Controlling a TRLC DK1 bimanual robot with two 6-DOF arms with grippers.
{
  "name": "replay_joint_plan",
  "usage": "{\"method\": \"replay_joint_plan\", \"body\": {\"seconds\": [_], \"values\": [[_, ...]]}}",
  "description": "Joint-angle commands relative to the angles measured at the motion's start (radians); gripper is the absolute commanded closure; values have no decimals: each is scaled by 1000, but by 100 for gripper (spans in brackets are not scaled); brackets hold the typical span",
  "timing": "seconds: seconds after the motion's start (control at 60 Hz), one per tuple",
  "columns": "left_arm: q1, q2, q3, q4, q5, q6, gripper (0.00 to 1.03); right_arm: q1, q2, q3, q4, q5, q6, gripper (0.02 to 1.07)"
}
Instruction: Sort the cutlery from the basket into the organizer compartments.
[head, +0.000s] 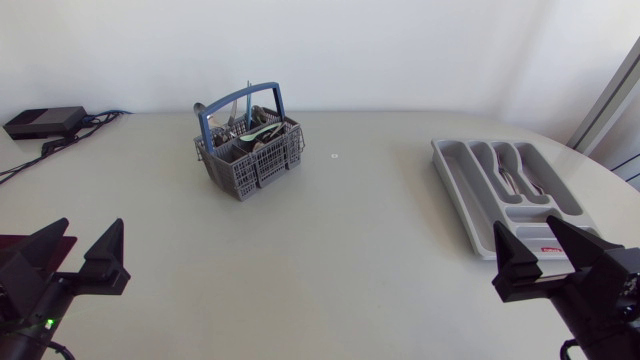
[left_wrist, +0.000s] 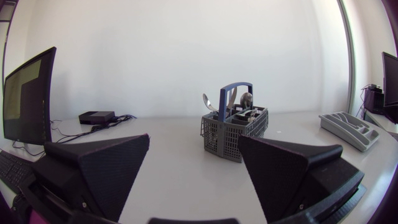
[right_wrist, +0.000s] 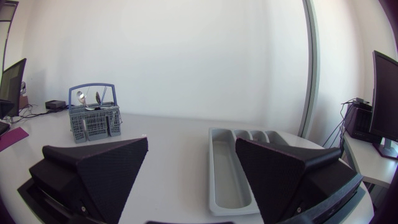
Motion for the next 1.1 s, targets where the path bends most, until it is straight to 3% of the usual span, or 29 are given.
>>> {"method": "replay_joint_plan", "body": {"seconds": [0.0,0.3,0.567,0.9,1.0,1.083], "values": [[-6,-7,-18,-1,5,5,4,9,-3,-18,-7,7,22,6],[-5,-10,-13,5,5,0,4,7,-6,-18,-6,7,17,6],[-12,53,110,-9,5,2,6,37,54,39,6,9,20,7],[-87,499,338,57,5,-28,9,73,440,209,140,10,38,7],[-86,682,453,14,3,-29,18,98,565,265,161,29,40,7],[-97,840,558,-47,3,-38,19,115,667,317,157,37,43,7]]}}
